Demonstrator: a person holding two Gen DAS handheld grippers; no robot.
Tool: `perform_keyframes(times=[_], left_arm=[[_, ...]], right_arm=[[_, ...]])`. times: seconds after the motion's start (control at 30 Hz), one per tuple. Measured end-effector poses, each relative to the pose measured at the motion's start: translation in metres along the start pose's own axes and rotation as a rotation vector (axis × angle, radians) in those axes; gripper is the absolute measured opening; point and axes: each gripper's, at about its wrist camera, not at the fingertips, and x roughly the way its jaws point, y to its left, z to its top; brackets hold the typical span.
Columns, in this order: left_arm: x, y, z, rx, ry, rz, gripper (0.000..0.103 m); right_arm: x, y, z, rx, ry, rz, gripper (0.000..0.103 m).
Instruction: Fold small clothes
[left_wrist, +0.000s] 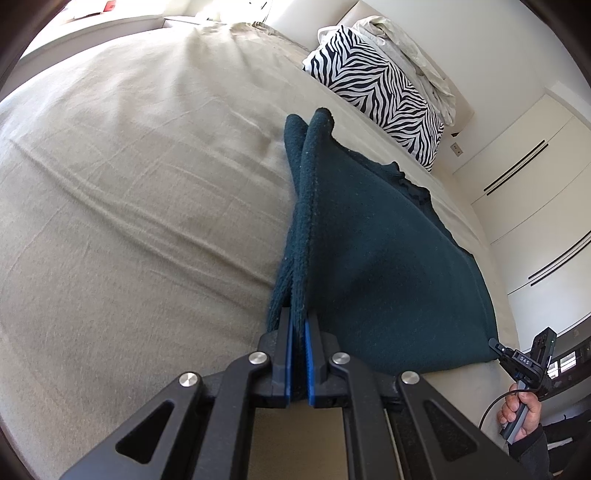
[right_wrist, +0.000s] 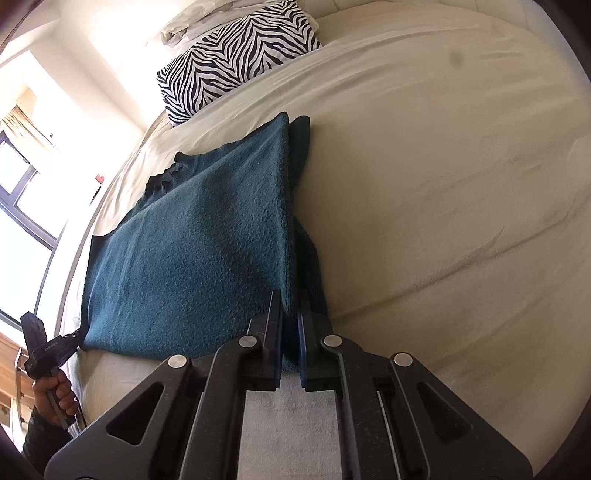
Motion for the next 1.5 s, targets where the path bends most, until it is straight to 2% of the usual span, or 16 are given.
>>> perform_keyframes(times=[0.2,0.27,0.33,0.37,0.47,0.6,0.7,0.9,0.97,1.03,1.07,1.13,1.23,1.3,1.4,1.5], left_arm=[[-0.004,0.001,-0.002,-0.014,0.005,0.0,0.011],[-0.012,0.002,-0.003,-0.035,0.001,-0.008,0.017],[-0.025,-0.001,-0.004,-0.038,-0.019,0.028,0.032],[-0.034,-0.003,-0.003,-0.029,-0.048,0.063,0.041],[-0.059,-0.022,0.006,0.046,-0.134,0.125,0.043],[-0.049,-0.066,0.031,0.207,-0.172,0.168,0.047],[-0.013,-0.101,0.055,0.307,-0.167,0.192,0.049],[0.075,-0.119,0.093,0.428,-0.13,0.376,0.049],[0.094,-0.101,0.097,0.392,-0.09,0.405,0.05],[0.098,-0.084,0.095,0.357,-0.088,0.369,0.053],[0.097,-0.081,0.094,0.352,-0.093,0.352,0.053],[0.095,-0.081,0.092,0.357,-0.097,0.344,0.053],[0.095,-0.08,0.088,0.36,-0.106,0.333,0.053],[0.094,-0.078,0.086,0.354,-0.113,0.322,0.053],[0.094,-0.077,0.085,0.351,-0.113,0.312,0.053],[0.096,-0.077,0.085,0.36,-0.113,0.317,0.053]], right_arm=[[-0.009,-0.002,0.002,0.037,0.002,-0.001,0.015],[-0.02,-0.001,0.002,0.045,-0.031,-0.024,0.033],[-0.036,-0.001,0.003,0.069,-0.085,-0.028,0.056],[-0.044,-0.001,0.005,0.083,-0.115,-0.048,0.057],[-0.062,0.01,0.013,0.087,-0.165,-0.034,0.057],[-0.046,0.045,0.035,0.08,-0.152,0.12,0.057],[-0.006,0.085,0.056,0.08,-0.084,0.223,0.057],[0.089,0.142,0.08,0.135,0.045,0.423,0.057],[0.114,0.15,0.082,0.154,0.075,0.424,0.057],[0.136,0.151,0.082,0.152,0.098,0.402,0.057],[0.144,0.146,0.083,0.162,0.101,0.371,0.053],[0.151,0.127,0.088,0.183,0.083,0.398,0.045],[0.146,0.09,0.102,0.25,0.012,0.391,0.032],[0.134,0.058,0.112,0.3,-0.061,0.3,0.032],[0.11,0.013,0.117,0.436,-0.142,0.251,0.03],[0.076,0.002,0.117,0.455,-0.232,0.122,0.034]])
